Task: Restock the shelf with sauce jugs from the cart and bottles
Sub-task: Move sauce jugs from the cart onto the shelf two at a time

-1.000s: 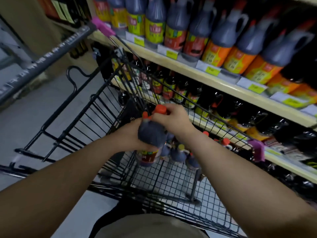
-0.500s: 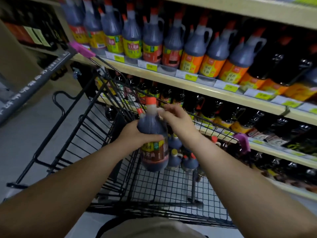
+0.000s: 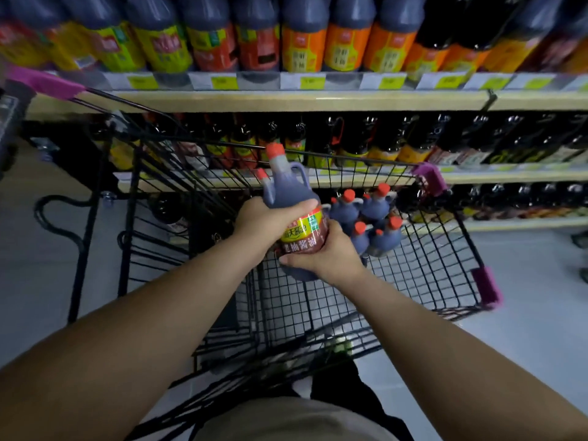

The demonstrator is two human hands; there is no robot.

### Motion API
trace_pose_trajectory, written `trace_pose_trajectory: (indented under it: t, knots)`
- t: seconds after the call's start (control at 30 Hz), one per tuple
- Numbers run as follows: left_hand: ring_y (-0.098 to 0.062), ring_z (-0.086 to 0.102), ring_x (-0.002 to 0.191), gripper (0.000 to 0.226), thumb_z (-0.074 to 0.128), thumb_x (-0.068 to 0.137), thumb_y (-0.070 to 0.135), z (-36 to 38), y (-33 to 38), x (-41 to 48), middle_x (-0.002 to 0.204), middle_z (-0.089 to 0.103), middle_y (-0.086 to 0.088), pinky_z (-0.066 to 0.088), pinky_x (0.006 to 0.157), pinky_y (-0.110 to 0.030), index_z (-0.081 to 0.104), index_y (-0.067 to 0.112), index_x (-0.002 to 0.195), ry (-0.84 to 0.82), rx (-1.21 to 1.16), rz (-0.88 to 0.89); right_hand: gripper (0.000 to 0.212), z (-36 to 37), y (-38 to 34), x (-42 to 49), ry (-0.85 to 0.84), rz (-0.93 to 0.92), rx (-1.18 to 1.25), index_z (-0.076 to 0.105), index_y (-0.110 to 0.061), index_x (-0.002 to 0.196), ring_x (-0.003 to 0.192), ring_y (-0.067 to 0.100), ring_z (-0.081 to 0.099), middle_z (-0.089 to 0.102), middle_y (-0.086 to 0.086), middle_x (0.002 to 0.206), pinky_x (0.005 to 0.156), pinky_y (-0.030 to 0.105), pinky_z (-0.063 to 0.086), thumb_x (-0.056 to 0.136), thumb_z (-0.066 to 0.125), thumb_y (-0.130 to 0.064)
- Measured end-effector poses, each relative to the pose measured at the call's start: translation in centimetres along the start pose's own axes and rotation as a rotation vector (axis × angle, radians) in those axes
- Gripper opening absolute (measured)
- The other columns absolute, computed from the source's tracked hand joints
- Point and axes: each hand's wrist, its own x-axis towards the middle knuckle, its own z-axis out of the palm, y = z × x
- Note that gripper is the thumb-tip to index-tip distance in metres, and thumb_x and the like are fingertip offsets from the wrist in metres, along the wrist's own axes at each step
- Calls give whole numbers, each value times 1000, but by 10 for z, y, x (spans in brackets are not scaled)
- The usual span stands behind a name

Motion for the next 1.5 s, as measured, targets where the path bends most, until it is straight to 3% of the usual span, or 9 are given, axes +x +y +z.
trace_pose_trajectory:
  t: [0.13,0.27,0.47,0.6,0.73,0.87,1.0,1.23,1.5]
  knots:
    - [-18,67,86,17,64,88,40,-14,-19,10,96,69,-2,52,84,-32,65,23,93,-154,-122,-24,61,6,24,0,116,107,227,65,-9,106,84,17,70,73,5,96,66,22,56,54,92,-25]
    - [-18,65,90,45,69,84,31,-24,-63,46,111,66,-6,54,86,-34,59,13,124,4,-72,-110,44,9,50,-1,220,230,342,66,-11,95,80,21,71,73,6,88,75,38,60,58,90,-18]
    - [-28,62,94,45,70,77,26,-10,-129,102,109,66,-8,44,74,-29,59,10,118,209,176,-170,70,27,90,19,329,326,293,64,-13,103,81,19,72,73,3,90,75,44,61,45,88,-44]
    - [-28,58,109,43,68,84,14,11,-170,140,119,61,-11,46,89,-36,55,3,123,180,236,-150,73,39,104,39,396,293,306,60,-14,106,82,17,71,72,1,92,77,44,60,46,87,-44]
    - [-20,51,118,77,75,77,3,32,-205,174,136,49,-6,44,79,-9,32,4,141,174,76,-137,67,48,111,55,423,253,335,59,-13,109,82,13,70,72,-2,93,77,40,60,52,89,-34]
    - [-37,67,95,111,88,44,55,39,-270,229,119,63,2,58,71,-52,32,27,137,179,54,-148,70,50,113,65,433,219,306,58,-15,110,80,9,70,72,-5,91,76,37,60,52,89,-37]
    - [-19,64,96,96,78,50,49,53,-286,249,111,63,2,52,67,-19,45,7,129,219,76,-139,76,53,113,70,409,182,288,56,-17,112,81,11,71,72,-4,93,76,40,60,48,88,-44]
    - [-11,61,99,90,83,48,36,58,-252,222,114,61,3,38,63,4,48,3,124,400,-58,-82,74,54,120,70,378,169,266,54,-20,110,83,10,70,71,-5,94,76,41,60,48,87,-44]
    - [-4,53,98,84,85,63,10,52,-211,167,113,51,9,38,58,4,41,10,134,449,-107,-51,78,52,114,64,385,222,300,56,-20,111,85,14,71,72,-4,94,79,43,60,44,87,-46]
